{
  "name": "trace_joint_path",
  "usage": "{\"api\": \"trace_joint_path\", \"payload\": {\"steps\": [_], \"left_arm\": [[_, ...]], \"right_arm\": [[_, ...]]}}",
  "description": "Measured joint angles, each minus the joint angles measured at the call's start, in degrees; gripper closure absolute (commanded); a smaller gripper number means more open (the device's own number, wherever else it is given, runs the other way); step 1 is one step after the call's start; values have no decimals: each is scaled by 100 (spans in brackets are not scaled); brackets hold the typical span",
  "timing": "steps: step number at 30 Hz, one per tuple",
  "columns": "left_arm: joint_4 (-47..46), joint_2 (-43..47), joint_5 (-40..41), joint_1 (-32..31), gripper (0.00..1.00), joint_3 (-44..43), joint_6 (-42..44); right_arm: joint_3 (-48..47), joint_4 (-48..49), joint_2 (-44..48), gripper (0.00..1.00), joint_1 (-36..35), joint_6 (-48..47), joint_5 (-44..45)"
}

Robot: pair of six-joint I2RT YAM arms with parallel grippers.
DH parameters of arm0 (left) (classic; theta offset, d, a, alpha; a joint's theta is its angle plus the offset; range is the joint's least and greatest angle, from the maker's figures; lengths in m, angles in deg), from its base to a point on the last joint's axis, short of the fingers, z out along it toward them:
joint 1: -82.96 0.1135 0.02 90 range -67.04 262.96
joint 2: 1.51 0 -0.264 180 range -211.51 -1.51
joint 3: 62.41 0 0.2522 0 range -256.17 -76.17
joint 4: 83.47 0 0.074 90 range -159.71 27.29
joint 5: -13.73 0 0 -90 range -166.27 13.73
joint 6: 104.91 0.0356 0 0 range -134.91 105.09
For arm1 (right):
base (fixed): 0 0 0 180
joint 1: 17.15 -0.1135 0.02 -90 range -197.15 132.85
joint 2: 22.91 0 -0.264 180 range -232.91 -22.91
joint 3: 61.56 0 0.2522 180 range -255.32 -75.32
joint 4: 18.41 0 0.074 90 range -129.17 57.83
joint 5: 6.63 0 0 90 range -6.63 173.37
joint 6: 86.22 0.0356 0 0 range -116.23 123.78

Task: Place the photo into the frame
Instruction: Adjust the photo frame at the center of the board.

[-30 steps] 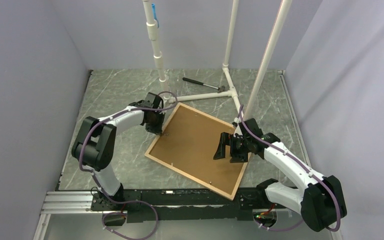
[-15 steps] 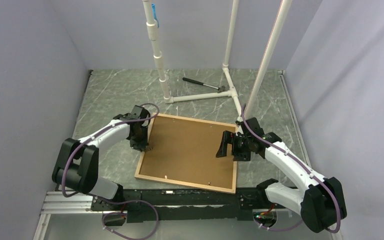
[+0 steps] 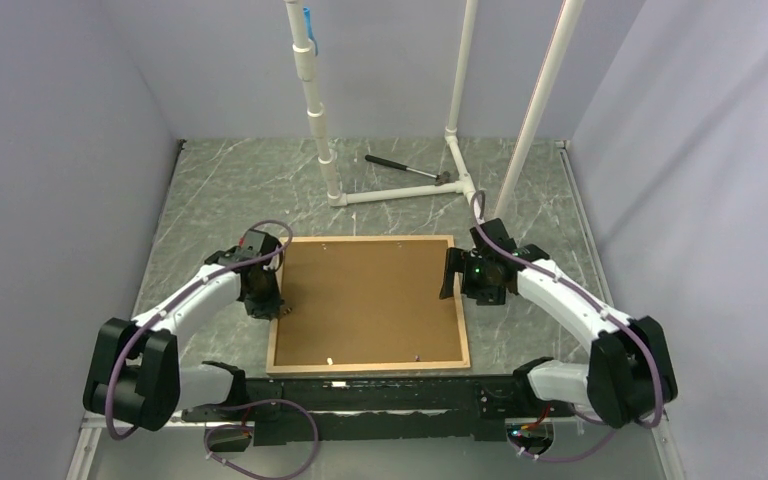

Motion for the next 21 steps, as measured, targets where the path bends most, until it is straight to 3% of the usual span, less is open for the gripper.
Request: {"api": "trace_joint_path", "payload": {"steps": [2, 3, 6, 10, 21], "left_arm": [[-4, 70, 17, 2, 42, 37, -81], [-13, 98, 2, 9, 32, 55, -111], [-223, 280, -48, 33, 18, 116, -323], [-535, 466, -157, 37, 14, 262, -496], [-1357, 306, -479, 39, 17, 638, -621]], "right_arm": [[-70, 68, -317, 8, 0, -42, 114], [-107, 90, -450, 9, 0, -55, 151], [-243, 245, -848, 14, -9, -116, 297], [-354, 487, -1099, 17, -61, -175, 463], [-527, 992, -1869, 33, -299, -326, 1045]]}}
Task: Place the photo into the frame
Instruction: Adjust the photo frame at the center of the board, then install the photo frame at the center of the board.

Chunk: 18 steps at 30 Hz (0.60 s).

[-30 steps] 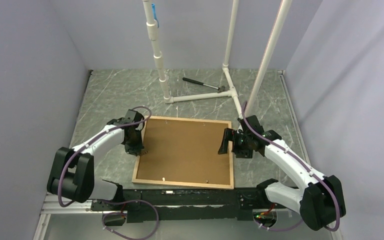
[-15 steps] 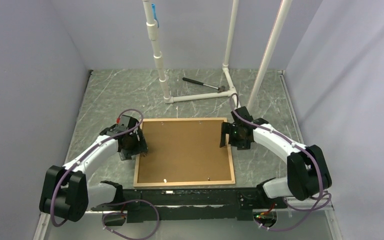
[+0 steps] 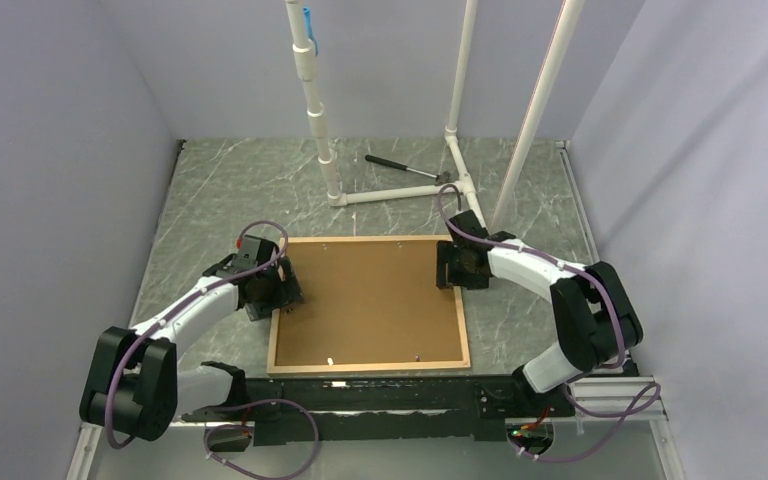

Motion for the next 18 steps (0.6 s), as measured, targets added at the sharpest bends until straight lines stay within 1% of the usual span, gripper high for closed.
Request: {"api": "trace_joint_path", "payload": {"steps": [4, 5, 8, 15, 17, 18], "left_arm": [[-37, -15, -24, 0, 17, -11, 4], [-35, -15, -26, 0, 17, -11, 4], [-28, -7, -24, -2, 17, -11, 22], [-24, 0, -17, 0, 17, -13, 28], [-22, 2, -17, 0, 17, -13, 31], [-22, 0, -17, 0, 17, -13, 33]], "right_arm": [[-26, 90, -57, 42, -116, 9, 114], [-52, 92, -81, 45, -144, 4, 142], [-205, 94, -221, 62, -190, -11, 168], [-343, -13, -299, 93, -149, -59, 483], [-354, 4, -302, 100, -144, -11, 586], [-354, 9, -302, 100, -142, -2, 612]]}}
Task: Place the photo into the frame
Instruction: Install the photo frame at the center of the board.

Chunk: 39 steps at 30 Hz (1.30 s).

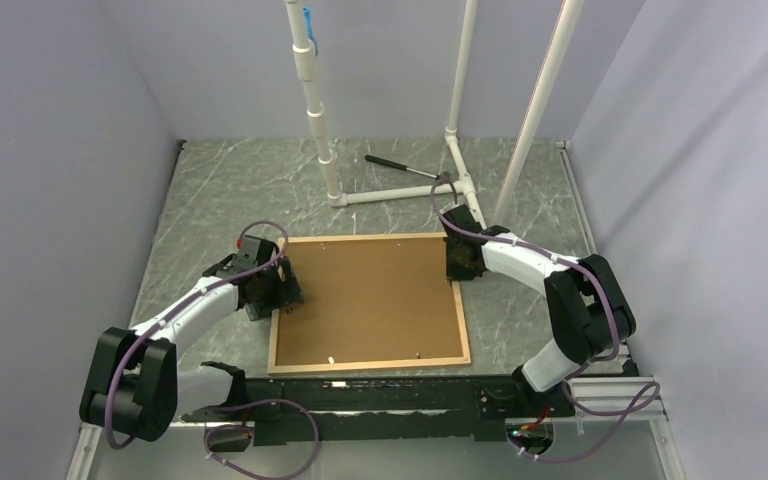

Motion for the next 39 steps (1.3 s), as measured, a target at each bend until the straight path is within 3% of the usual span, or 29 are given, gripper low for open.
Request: {"api": "trace_joint_path", "payload": {"steps": [8, 13, 18, 32, 34, 39], "left_arm": [[4, 37, -11, -2, 14, 0, 20], [37, 308, -4, -2, 12, 0, 72], [127, 555, -4, -2, 12, 0, 129], [177, 448, -7, -2, 13, 0, 146], [181, 431, -7, -2, 13, 0, 146], [177, 428, -7, -2, 13, 0, 149]], "right_arm": [[2, 13, -7, 100, -52, -160, 153], [2, 13, 24, 61, -52, -120, 120], [4, -101, 201, 48, -52, -63, 114], [9, -57, 22, 51, -52, -116, -85], [9, -26, 13, 59, -52, -118, -83], [-2, -2, -13, 90, -90, -173, -20]]}}
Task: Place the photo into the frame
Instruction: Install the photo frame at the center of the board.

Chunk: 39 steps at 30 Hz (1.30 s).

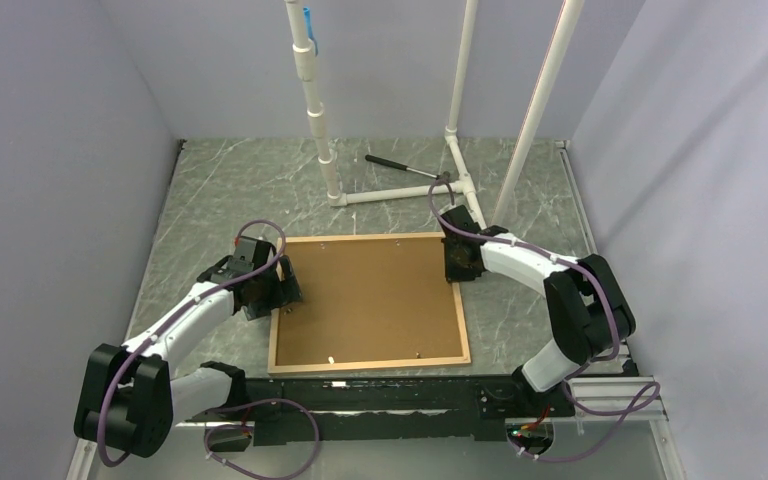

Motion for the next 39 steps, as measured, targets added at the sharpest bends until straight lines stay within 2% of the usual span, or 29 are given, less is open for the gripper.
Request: {"api": "trace_joint_path", "payload": {"steps": [3, 11, 15, 17, 20, 24, 28, 35, 39], "left_arm": [[2, -2, 0, 0, 13, 0, 2], [2, -57, 0, 0, 14, 0, 20], [20, -87, 0, 0, 14, 0, 46], [31, -87, 2, 0, 14, 0, 57], [87, -87, 28, -2, 14, -2, 83], [210, -87, 74, -33, 14, -31, 127], [264, -103, 111, -129, 15, -83, 201], [348, -522, 411, -501, 24, -238, 271], [490, -807, 695, -678, 34, -376, 190]], "right_arm": [[-31, -70, -7, 100, 7, -48, -11], [-50, -107, -13, 100, -66, -105, 118], [-52, -107, -9, 60, -66, -83, 116], [-55, -76, -9, 46, -72, -22, 105], [-55, -129, 42, 30, -87, -22, 142], [-50, -223, 212, 23, -87, 17, 46], [-28, -232, 439, 21, -87, 68, -125], [188, -232, 533, 21, -72, 122, -398], [260, -232, 538, 21, -31, 122, -487]]}}
